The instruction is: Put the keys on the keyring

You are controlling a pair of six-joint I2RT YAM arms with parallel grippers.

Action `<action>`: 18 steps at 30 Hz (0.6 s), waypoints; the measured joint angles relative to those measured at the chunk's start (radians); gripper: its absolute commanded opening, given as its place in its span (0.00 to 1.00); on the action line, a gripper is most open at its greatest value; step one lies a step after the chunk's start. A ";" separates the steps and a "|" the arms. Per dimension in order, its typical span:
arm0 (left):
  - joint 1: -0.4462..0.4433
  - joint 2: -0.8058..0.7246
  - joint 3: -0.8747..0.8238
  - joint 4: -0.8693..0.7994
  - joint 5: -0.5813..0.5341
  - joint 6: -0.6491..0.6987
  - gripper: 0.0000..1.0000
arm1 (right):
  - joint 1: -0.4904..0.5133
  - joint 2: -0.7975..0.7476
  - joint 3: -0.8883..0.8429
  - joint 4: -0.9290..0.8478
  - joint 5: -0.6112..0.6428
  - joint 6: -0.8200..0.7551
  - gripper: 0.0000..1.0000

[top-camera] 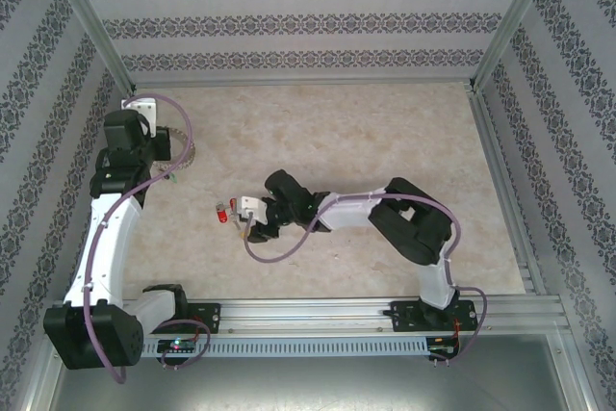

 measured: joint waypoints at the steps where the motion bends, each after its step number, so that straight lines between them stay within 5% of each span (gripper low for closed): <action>1: 0.004 0.000 -0.005 -0.006 0.003 -0.006 0.00 | -0.004 0.024 0.031 -0.003 0.009 0.009 0.50; 6: 0.034 0.000 -0.031 -0.022 0.033 -0.045 0.00 | -0.003 0.106 0.130 -0.007 0.066 0.072 0.55; 18: 0.065 0.000 -0.100 -0.021 0.120 -0.082 0.00 | -0.002 0.234 0.257 -0.077 0.095 0.113 0.46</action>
